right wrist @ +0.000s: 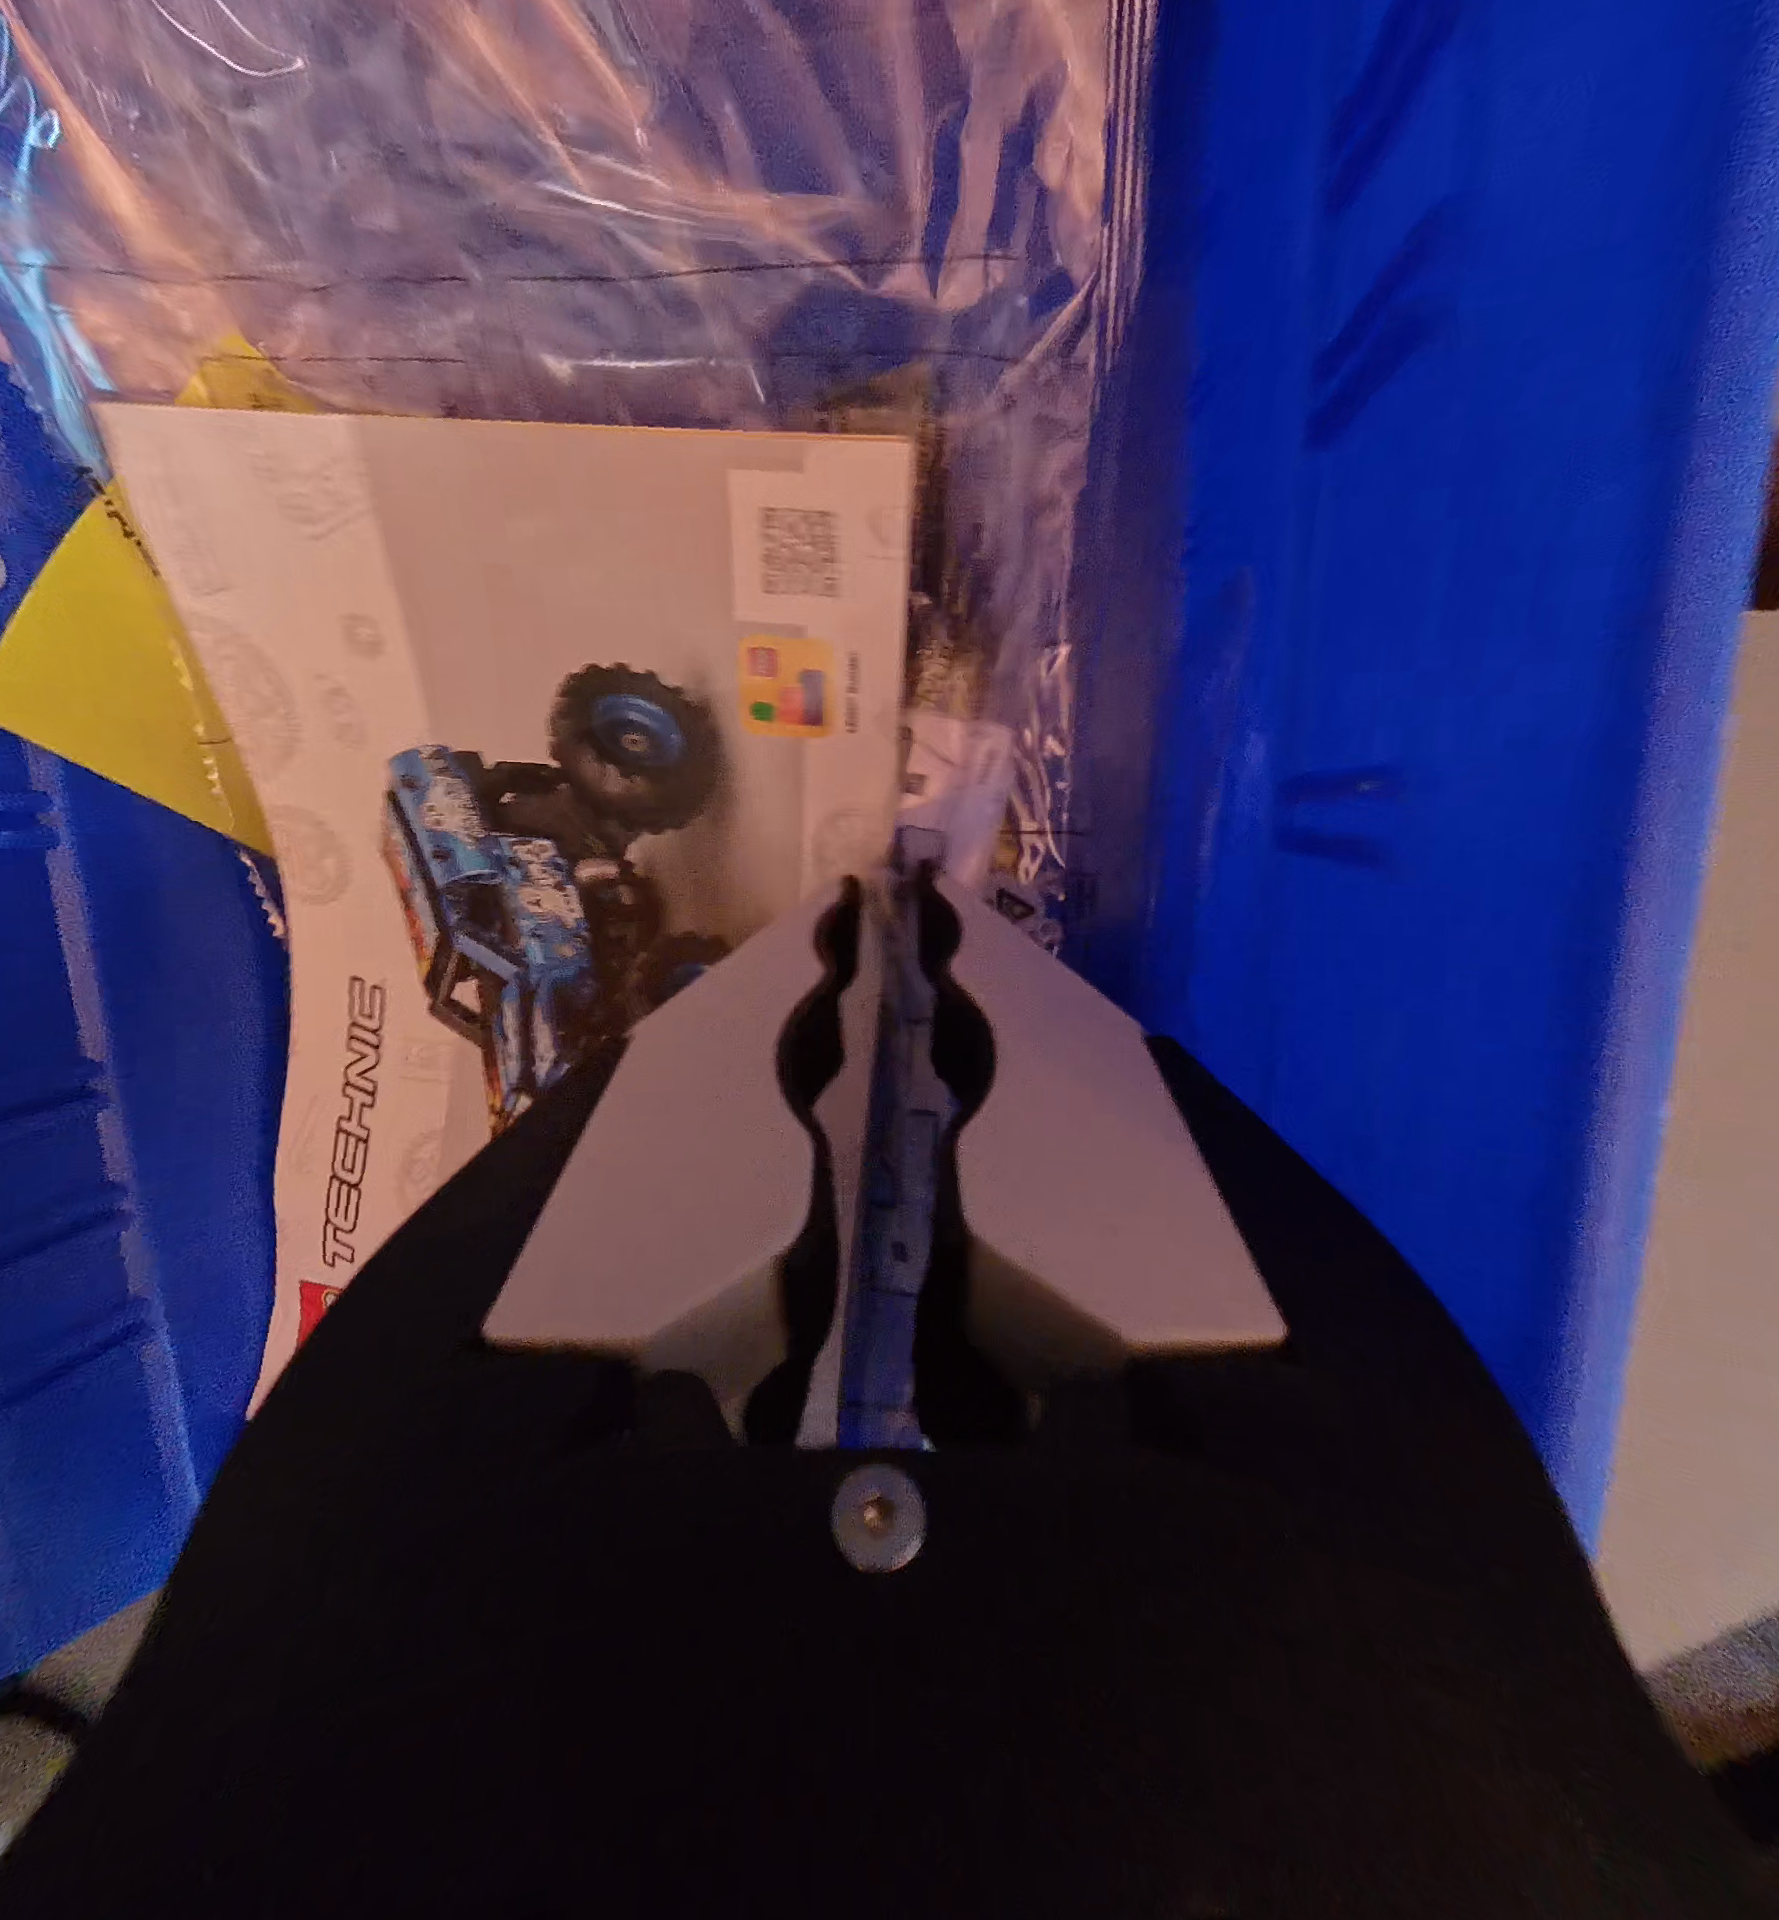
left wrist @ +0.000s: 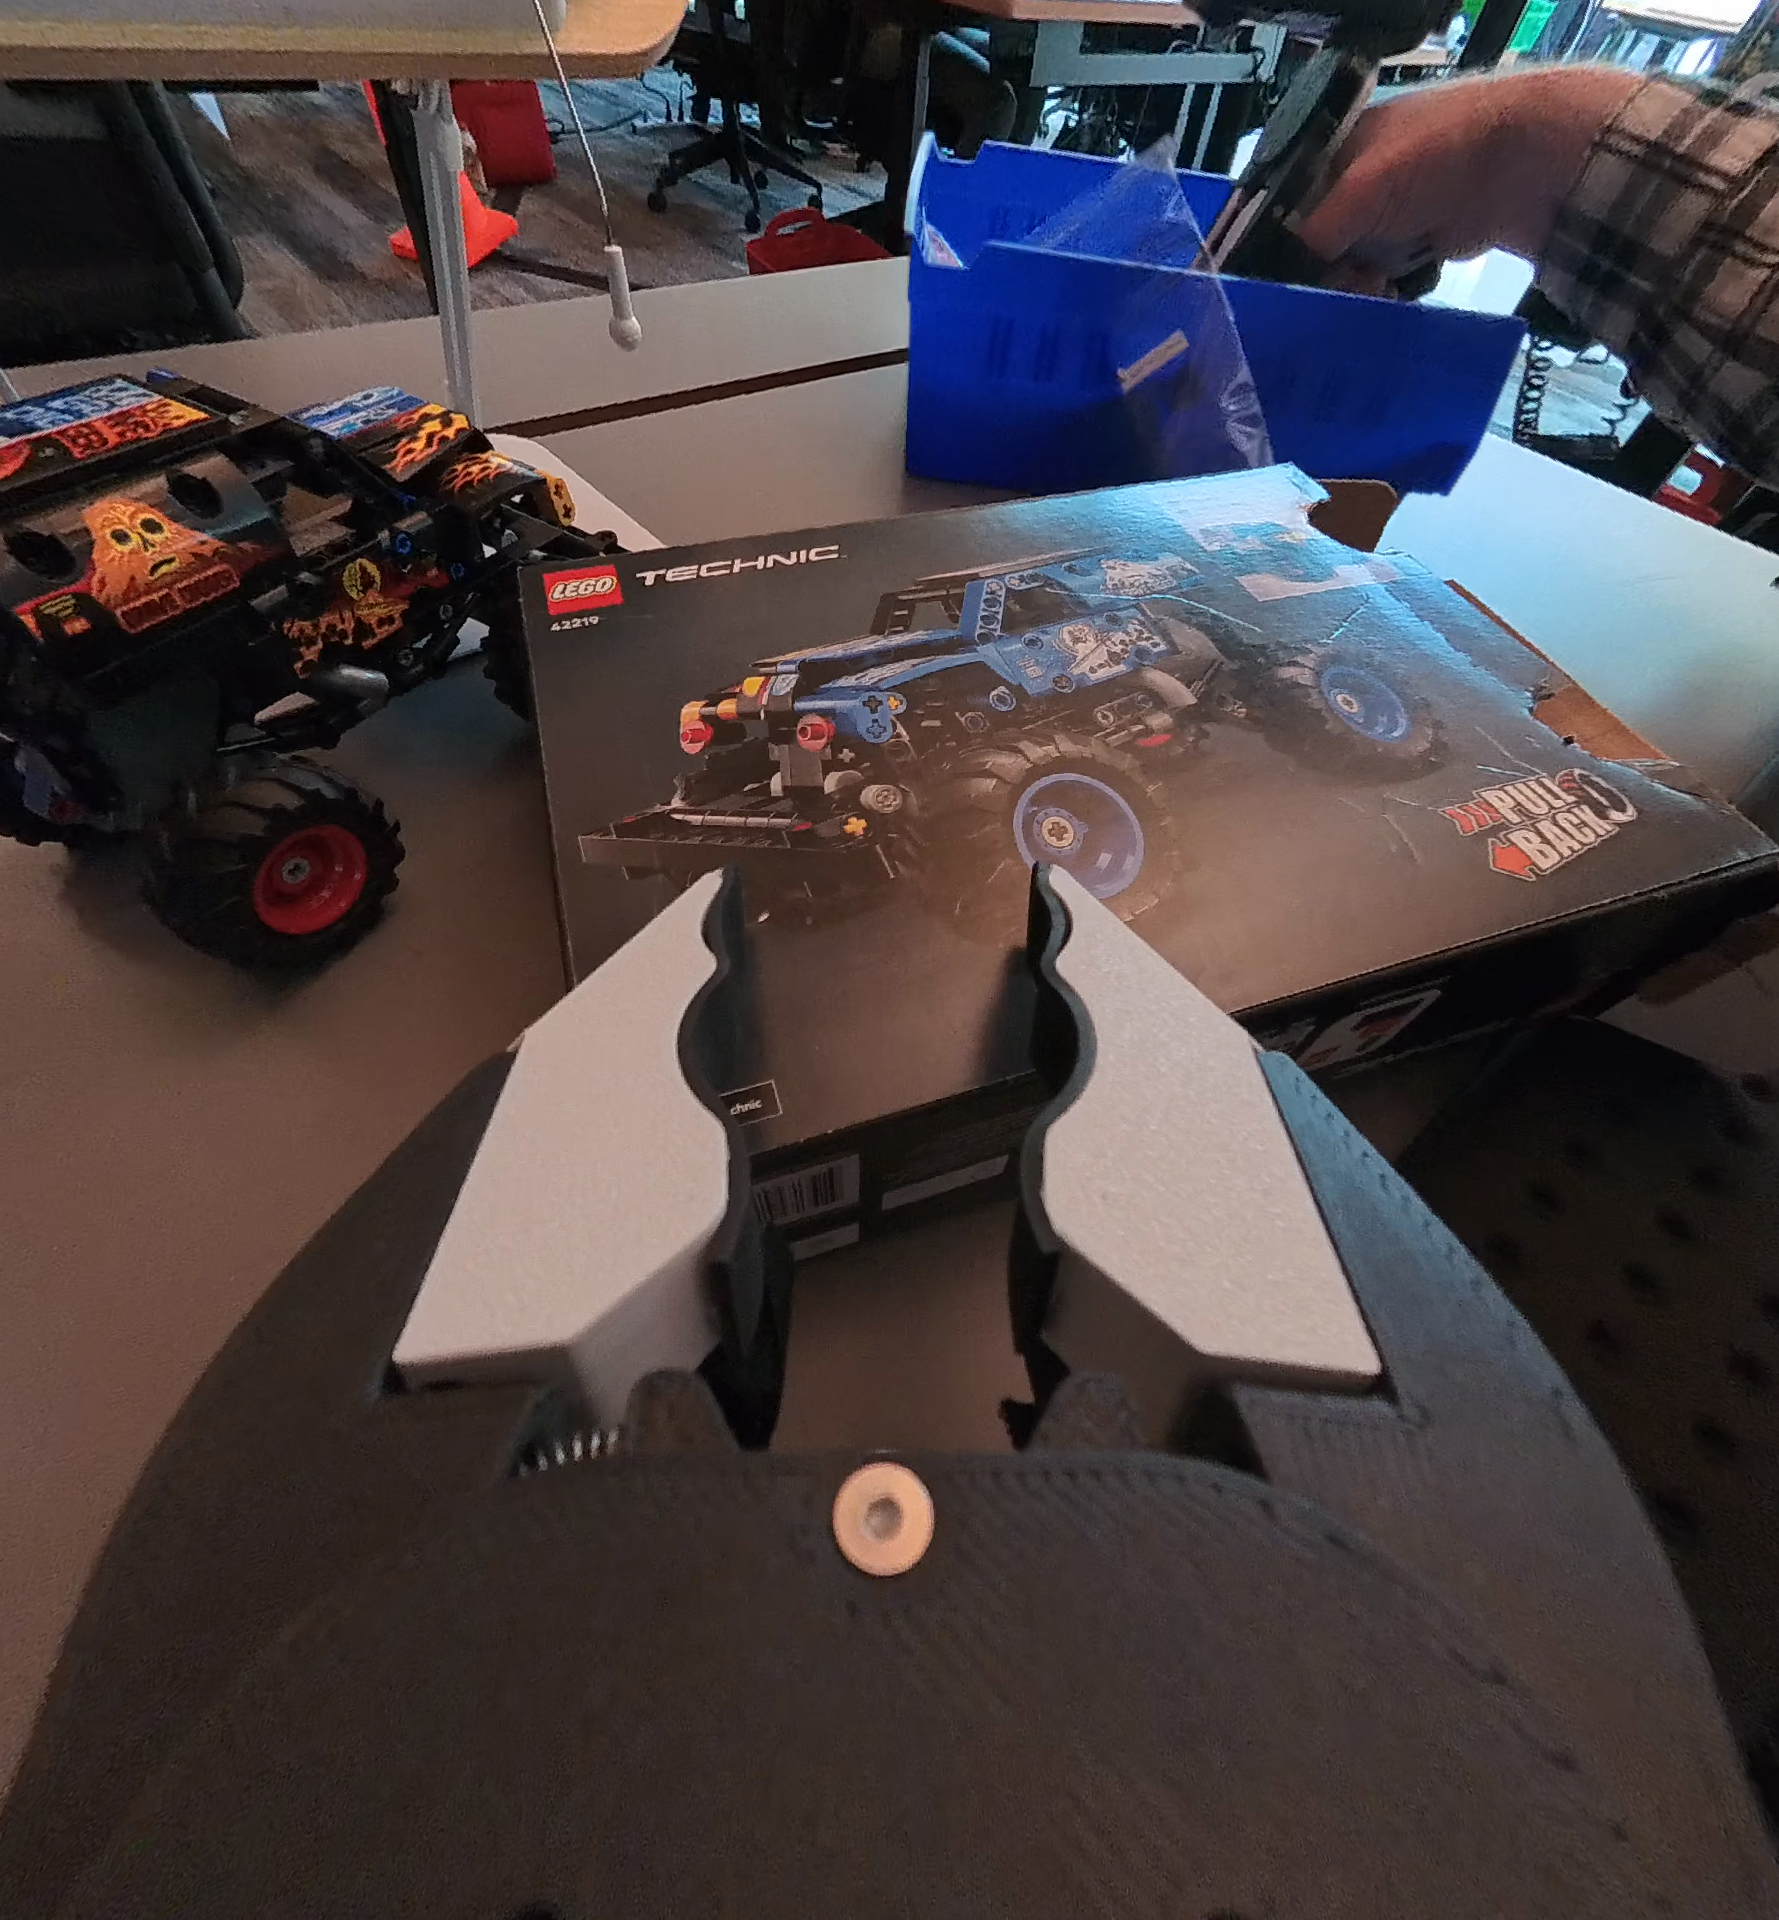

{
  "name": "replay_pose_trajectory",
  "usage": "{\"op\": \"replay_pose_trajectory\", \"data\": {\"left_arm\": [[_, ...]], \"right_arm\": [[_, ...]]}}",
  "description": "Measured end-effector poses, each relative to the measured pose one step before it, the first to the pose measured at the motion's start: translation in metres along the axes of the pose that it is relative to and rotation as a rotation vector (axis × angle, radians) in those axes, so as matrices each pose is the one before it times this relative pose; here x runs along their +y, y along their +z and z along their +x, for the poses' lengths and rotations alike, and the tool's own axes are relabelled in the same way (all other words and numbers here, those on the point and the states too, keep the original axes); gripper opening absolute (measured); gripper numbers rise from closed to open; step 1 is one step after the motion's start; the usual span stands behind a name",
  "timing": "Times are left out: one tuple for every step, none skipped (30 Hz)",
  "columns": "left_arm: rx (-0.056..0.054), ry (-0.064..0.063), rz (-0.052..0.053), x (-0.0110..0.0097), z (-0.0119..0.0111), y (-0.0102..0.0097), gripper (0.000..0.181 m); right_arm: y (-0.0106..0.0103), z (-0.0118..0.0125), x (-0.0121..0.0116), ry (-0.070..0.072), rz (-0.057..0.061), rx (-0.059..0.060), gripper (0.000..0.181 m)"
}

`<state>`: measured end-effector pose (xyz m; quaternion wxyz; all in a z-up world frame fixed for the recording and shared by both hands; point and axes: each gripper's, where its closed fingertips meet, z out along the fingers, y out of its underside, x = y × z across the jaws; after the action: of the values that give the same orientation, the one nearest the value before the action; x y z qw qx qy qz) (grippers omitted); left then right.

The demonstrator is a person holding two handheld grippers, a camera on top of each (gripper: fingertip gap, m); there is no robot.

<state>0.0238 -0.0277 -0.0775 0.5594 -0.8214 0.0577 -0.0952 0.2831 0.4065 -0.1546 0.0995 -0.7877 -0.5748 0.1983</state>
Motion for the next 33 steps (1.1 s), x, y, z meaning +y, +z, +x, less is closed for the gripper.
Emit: {"op": "replay_pose_trajectory", "data": {"left_arm": [[-0.0008,-0.0018,0.003,-0.00026,0.00005,0.00007,0.053],[-0.0027,0.0006,0.0014,-0.00009,-0.00004,0.00022,0.053],[-0.0036,0.0016,0.001,0.0001,-0.00003,0.00018,0.053],[-0.0043,0.0011,0.0008,0.00003,-0.00009,0.00013,0.053],[-0.0039,0.0014,0.0006,-0.00011,0.00002,0.00028,0.054],[-0.0033,0.0022,-0.0001,0.00011,0.00006,0.00017,0.054],[-0.0032,0.001,0.0001,0.0,-0.00007,0.00033,0.054],[-0.0026,-0.0007,0.0007,-0.00013,-0.00004,0.0002,0.054],[-0.0021,-0.0001,0.0004,-0.00012,-0.00013,0.00025,0.053],[-0.0021,0.0009,-0.0002,0.00006,-0.0001,0.00026,0.052],[-0.0029,0.0002,0.0006,-0.00012,-0.00024,0.00017,0.052],[-0.0024,-0.0009,0.002,-0.00022,-0.00039,0.00025,0.051],[-0.0003,-0.0024,0.003,-0.0002,0.00003,0.00017,0.051],[-0.0007,-0.0023,0.0027,-0.00016,0.00006,0.00017,0.051],[-0.0022,-0.002,-0.0019,0.00072,-0.00006,0.00039,0.05],[-0.003,0.0002,-0.0027,0.00109,0.00022,0.00063,0.05],[-0.0028,0.0019,-0.004,0.00148,0.00035,0.00089,0.05],[-0.0043,0.0023,-0.0077,0.00206,0.0004,0.00135,0.05],[-0.0075,0.0077,-0.0088,0.0018,0.00026,0.00156,0.05],[-0.0106,0.009,-0.0034,0.00015,-0.00012,0.00116,0.049],[-0.0105,0.0031,-0.0014,-0.00042,-0.00036,0.00106,0.048],[-0.0027,-0.0009,0.0007,-0.0003,0.00032,0.00116,0.048],[-0.0027,-0.0024,0.0012,-0.00037,0.00024,0.00116,0.048],[-0.0078,-0.0005,0.0005,-0.00053,-0.00035,0.00071,0.048],[-0.005,-0.0008,0.0001,-0.00021,-0.0001,0.00055,0.048],[-0.0043,0.001,0.0016,-0.00009,0.0,0.00037,0.048],[-0.0016,-0.0005,0.0008,0.0,0.00028,0.00038,0.048],[-0.0008,-0.0007,0.0013,-0.0001,0.00033,0.00018,0.048],[-0.001,-0.0005,0.0018,-0.0002,0.00008,0.00028,0.048],[0.0011,-0.0009,0.0001,-0.00009,0.00029,0.00021,0.047],[-0.0003,-0.0012,0.0008,-0.00009,0.00011,0.00029,0.047],[0.0003,0.0005,0.0009,-0.00017,0.00019,0.00018,0.046],[0.0006,-0.0005,0.0002,0.00003,0.0001,0.00014,0.047]], "right_arm": [[0.00192,-0.00616,-0.00022,-0.0005,0.0073,-0.0318,0.006],[0.00142,-0.00557,-0.00098,-0.0013,0.0111,-0.0233,0.004],[0.00117,-0.00537,-0.00034,-0.0012,0.0014,-0.0183,0.003],[0.00077,-0.00659,-0.00014,-0.0034,-0.0031,-0.0226,0.002],[0.00094,-0.00769,0.0001,-0.0097,-0.006,-0.0262,0.002],[0.00167,-0.00807,0.00021,-0.0115,-0.0095,-0.0253,0.002],[0.00209,-0.00734,0.00028,-0.0141,-0.013,-0.019,0.003],[0.00207,-0.00733,-0.00038,-0.0152,-0.0125,-0.018,0.005],[0.00178,-0.00767,-0.00171,-0.0179,-0.0058,-0.021,0.007],[0.0018,-0.00811,-0.00237,-0.0193,-0.001,-0.0256,0.014],[0.00235,-0.00685,-0.00252,-0.0251,-0.0022,-0.0178,0.029],[0.00295,-0.00449,-0.00195,-0.035,-0.0064,-0.0021,0.041],[0.00346,-0.00253,-0.00006,-0.0341,-0.0129,0.0083,0.047],[0.00369,-0.00234,0.00038,-0.0222,-0.0152,0.0034,0.054],[0.00311,-0.00316,-0.00169,-0.017,-0.0007,-0.0046,0.064],[0.00207,-0.00266,-0.0016,-0.0187,0.0031,0.0013,0.077],[0.00214,-0.00171,0.0007,-0.0206,-0.0127,0.0092,0.084],[0.00198,-0.00219,-0.00011,-0.0201,-0.009,0.0062,0.088],[0.00175,-0.00302,-0.00132,-0.012,-0.0017,-0.0023,0.092],[0.00154,-0.00283,-0.00161,-0.0085,-0.0028,-0.0043,0.091],[0.00116,-0.00322,-0.00167,-0.0084,-0.0042,-0.008,0.087],[0.00083,-0.00652,-0.00241,-0.0167,-0.0006,-0.0256,0.08],[0.00178,-0.00929,-0.0027,-0.0186,0.0025,-0.0424,0.064],[0.00323,-0.00597,-0.00126,-0.0107,-0.0021,-0.0252,0.06],[0.00236,-0.00183,-0.0006,-0.0122,0.0,-0.0018,0.058],[0.00099,-0.00306,-0.00219,-0.0043,0.0071,-0.0152,0.06],[0.0009,-0.00457,-0.00275,-0.0017,0.0095,-0.0248,0.068],[0.00081,-0.00384,-0.00188,-0.0086,0.0042,-0.0151,0.076],[0.0003,-0.00258,-0.00051,-0.0146,-0.0094,-0.0038,0.083],[-0.00053,-0.0012,-0.00214,-0.0203,-0.008,0.0078,0.089],[-0.00091,-0.001,-0.00484,-0.0269,0.0055,0.0104,0.093],[-0.00084,-0.00074,-0.00653,-0.0276,0.0141,0.0117,0.097],[-0.00049,0.00258,-0.00622,-0.023,0.0079,0.0269,0.107]]}}
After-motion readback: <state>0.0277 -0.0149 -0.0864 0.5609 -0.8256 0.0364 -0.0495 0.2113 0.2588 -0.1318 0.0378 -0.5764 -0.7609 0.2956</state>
